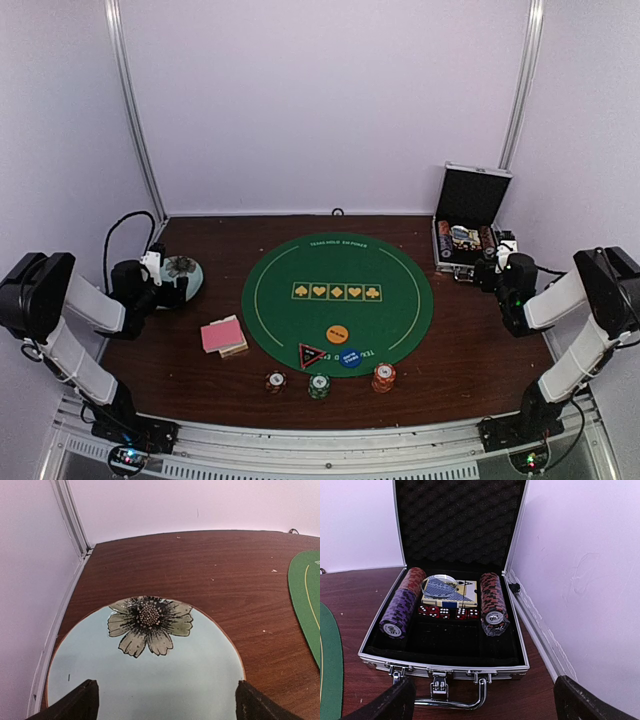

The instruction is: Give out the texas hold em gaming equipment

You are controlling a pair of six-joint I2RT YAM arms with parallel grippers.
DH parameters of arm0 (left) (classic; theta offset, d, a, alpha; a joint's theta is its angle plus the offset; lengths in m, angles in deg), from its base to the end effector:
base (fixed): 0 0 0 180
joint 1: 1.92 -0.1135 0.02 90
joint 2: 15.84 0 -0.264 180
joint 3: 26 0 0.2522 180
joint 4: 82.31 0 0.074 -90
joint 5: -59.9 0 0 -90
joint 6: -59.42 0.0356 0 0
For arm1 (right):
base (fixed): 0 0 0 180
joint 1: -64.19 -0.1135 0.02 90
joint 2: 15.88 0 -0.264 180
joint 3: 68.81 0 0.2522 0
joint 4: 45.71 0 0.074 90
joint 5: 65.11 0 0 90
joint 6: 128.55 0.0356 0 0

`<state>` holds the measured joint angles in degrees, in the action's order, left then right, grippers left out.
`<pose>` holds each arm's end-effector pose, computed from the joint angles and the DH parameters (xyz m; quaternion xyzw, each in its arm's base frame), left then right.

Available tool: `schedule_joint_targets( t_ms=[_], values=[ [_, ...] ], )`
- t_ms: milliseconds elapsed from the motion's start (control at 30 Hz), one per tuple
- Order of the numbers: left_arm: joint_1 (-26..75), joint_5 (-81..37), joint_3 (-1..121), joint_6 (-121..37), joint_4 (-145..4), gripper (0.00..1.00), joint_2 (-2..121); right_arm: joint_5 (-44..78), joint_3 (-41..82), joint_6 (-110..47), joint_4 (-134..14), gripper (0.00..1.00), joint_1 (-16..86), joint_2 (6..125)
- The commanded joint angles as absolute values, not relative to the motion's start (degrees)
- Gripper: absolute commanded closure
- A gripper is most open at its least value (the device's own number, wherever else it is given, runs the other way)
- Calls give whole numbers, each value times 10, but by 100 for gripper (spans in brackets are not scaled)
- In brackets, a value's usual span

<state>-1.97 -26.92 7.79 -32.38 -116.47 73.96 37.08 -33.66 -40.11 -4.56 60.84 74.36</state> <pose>0.2617 -0.0017 0.1276 0.0022 0.8281 -0.0315 0.5596 0.2710 0.0083 0.1445 0.0318 0.7853 -0.0741 0.6138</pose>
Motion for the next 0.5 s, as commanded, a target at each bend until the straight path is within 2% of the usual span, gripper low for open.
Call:
schedule_joint_targets(
  t_ms=[0,400,467],
  values=[
    [-21,-273,85,-318,-1186,2,742,369,-331,-405,-43,1,609,734],
    [-21,-270,83,-318,-1189,3,741,371,-330,-404,-44,1,609,733],
    [-21,-254,90,-314,-1164,2,729,407,-320,-391,-91,1,609,700]
  ],
)
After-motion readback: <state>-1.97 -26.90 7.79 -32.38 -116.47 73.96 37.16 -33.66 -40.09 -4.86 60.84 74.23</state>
